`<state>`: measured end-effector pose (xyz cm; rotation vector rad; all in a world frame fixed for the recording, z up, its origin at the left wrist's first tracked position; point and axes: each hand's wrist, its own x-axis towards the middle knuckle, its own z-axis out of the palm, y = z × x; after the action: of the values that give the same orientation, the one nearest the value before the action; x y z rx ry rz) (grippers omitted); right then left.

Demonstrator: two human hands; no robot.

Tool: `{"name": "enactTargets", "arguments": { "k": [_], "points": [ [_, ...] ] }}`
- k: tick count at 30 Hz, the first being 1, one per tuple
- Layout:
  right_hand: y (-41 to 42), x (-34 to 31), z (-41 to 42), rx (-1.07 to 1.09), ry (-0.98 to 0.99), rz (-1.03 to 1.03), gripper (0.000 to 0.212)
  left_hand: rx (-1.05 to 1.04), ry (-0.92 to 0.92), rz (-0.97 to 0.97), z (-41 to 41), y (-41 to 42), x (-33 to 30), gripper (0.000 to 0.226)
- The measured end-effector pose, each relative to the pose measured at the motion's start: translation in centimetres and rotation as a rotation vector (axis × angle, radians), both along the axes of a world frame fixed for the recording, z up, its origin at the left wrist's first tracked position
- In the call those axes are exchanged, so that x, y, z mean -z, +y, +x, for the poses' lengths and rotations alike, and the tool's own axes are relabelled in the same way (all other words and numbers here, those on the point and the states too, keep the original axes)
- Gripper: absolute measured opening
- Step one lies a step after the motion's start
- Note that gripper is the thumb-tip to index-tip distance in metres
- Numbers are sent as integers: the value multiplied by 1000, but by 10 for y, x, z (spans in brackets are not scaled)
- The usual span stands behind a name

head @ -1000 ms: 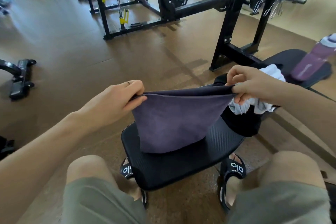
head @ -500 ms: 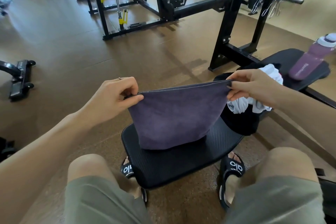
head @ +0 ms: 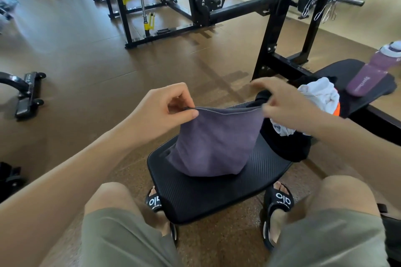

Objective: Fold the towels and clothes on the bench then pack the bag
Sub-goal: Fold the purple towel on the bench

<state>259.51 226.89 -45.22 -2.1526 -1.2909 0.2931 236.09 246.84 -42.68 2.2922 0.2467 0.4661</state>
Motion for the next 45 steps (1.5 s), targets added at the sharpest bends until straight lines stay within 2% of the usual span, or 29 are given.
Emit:
{"name": "enactTargets", "arguments": {
  "k": [3,5,10,14,16,21,27,32,38,45],
  "points": [
    [18,-15,-54,-292,494,107,60,45,2,4,12,-14,-1,18],
    [27,-15,-67,-353,618,98,55,58,-7,-21,17,-18,-2,21],
    [30,-12,-68,-333,563,140,19,29,-3,-105,15,-23,5,31],
    [27,-12,-68,-324,621,167,10,56,43,-165,10,-26,23,21],
    [26,-12,-66,-294,631,178,9,61,49,-170,8,-28,32,17],
    [26,-17,-66,-291,411,109,18,-22,-38,-91,9,-32,34,10],
    [27,-25,-69,-289,355,173,4,-13,-86,-98,12,-31,29,8],
    [27,-22,-68,-202,274,213,9,28,1,7,10,-24,39,7],
    [25,-26,-64,-281,151,84,13,23,23,147,10,-19,43,12],
    [26,-26,-54,-114,138,209,8,67,171,303,2,-8,63,12]
  ]
}}
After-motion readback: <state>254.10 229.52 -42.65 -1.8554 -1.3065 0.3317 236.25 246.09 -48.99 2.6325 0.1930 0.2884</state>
